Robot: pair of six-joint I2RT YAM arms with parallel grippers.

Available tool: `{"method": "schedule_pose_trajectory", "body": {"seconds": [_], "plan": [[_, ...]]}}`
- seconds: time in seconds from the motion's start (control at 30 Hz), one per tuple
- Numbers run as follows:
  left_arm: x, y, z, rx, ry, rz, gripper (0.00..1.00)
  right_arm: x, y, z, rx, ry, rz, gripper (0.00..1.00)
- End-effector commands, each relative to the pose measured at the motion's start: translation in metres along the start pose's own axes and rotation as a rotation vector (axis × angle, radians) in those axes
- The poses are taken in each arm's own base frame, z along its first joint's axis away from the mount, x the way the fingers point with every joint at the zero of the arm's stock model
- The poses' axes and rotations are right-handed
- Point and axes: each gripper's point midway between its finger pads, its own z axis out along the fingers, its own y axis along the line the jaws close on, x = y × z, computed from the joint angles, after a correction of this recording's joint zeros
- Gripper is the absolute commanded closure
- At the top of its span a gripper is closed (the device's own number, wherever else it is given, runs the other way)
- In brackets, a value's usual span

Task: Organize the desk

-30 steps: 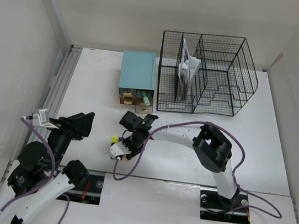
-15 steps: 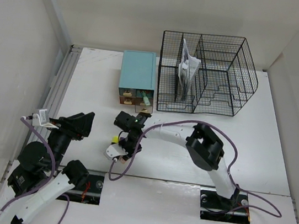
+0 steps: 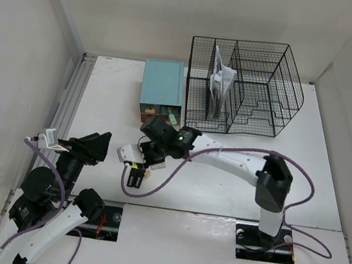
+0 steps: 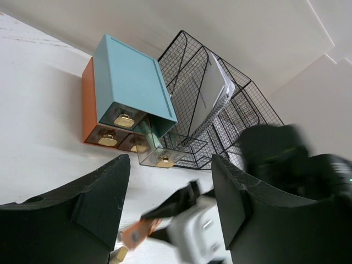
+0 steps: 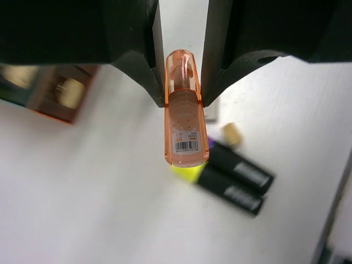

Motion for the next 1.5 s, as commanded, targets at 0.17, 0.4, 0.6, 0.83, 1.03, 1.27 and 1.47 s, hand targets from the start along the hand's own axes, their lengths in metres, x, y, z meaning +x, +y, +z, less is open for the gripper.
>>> {"method": "schedule_pose_trajectory", "body": {"seconds": [0.17,0.4,0.6,0.83,1.03,1.27,1.47], "plan": [[-0.021,-0.005,-0.016,0.067,-0.084,-0.065,0.42,-0.017,-0.108,-0.084,0.530,-0.099,0.277,1.00],[-0.019,-0.005,-0.014,0.063,-0.078,-0.061,0.42,0.038,-0.156,-0.121,0.805,-0.054,0.485,1.00],[-0.019,-0.005,-0.014,0.063,-0.078,-0.061,0.42,0.068,-0.174,-0.130,0.848,-0.052,0.587,1.00],[-0.019,-0.005,-0.014,0.063,-0.078,-0.061,0.42,0.082,-0.160,-0.092,0.684,-0.046,0.613,1.00],[-0.019,-0.005,-0.014,0.063,-0.078,-0.061,0.42,0.092,-0.159,-0.080,0.671,-0.008,0.635,0.62],[-0.018,-0.005,-0.013,0.058,-0.071,-0.056,0.42,0.084,-0.171,-0.100,0.748,-0.042,0.634,0.57],[-0.018,-0.005,-0.013,0.058,-0.071,-0.056,0.42,0.050,-0.157,-0.111,0.617,-0.210,0.584,1.00]]}}
